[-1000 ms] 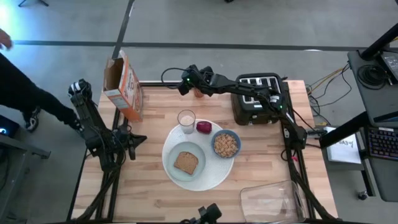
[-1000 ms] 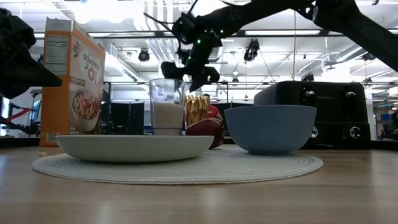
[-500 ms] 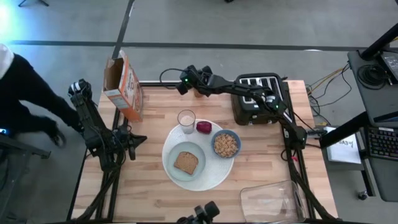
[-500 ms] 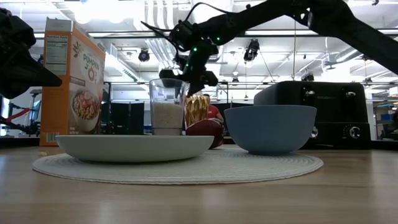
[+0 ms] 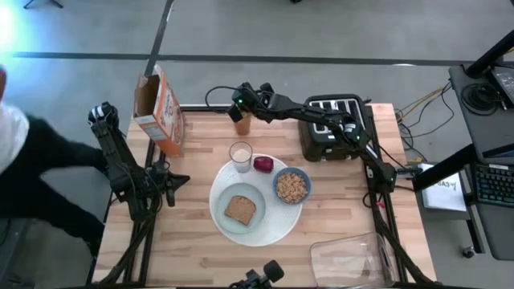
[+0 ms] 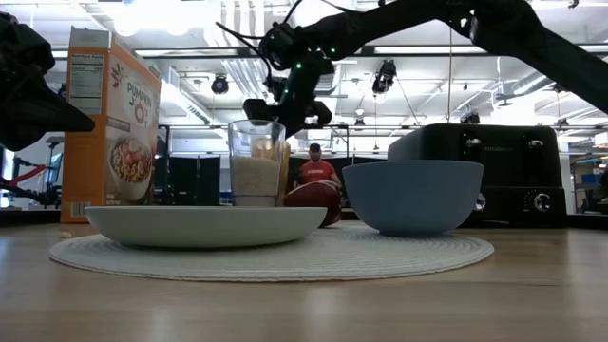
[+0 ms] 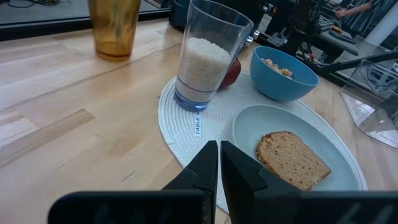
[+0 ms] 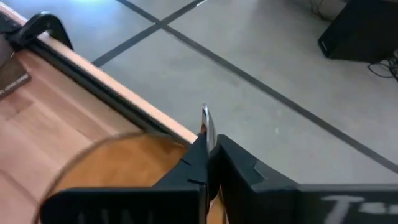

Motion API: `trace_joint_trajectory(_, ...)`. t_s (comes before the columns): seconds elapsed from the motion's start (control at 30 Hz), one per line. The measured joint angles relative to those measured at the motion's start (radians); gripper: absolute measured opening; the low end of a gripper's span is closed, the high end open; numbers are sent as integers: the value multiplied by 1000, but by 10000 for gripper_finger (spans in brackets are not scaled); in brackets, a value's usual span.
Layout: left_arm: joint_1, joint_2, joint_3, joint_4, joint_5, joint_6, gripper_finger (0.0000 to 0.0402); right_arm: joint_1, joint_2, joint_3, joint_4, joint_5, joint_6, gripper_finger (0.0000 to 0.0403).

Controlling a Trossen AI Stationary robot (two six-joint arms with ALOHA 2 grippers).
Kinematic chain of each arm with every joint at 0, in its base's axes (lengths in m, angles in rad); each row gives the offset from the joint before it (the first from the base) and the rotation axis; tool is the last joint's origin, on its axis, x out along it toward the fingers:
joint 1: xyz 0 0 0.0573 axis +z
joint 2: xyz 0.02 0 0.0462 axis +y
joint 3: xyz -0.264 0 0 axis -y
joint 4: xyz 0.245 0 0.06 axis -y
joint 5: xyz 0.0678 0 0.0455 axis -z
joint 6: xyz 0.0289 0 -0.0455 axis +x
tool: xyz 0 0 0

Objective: Arrange a breakfast setting
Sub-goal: Put the spoon on the placemat

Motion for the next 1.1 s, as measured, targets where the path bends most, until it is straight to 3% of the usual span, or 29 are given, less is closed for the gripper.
trace_joint_trajectory(0.43,0,0,0,0,0,0,2,3,-95,0,-35,-34,1,9)
trace_joint_trajectory(0.73,0,0,0,2,0,0,2,24,-260,0,-82,-81,-1,9)
trace_joint_trajectory(0.97,0,0,0,3,0,0,2,69,-387,0,-223,-299,77,9)
trace_joint_trajectory(1.1,0,0,0,4,0,0,2,122,-429,0,-266,-316,84,9)
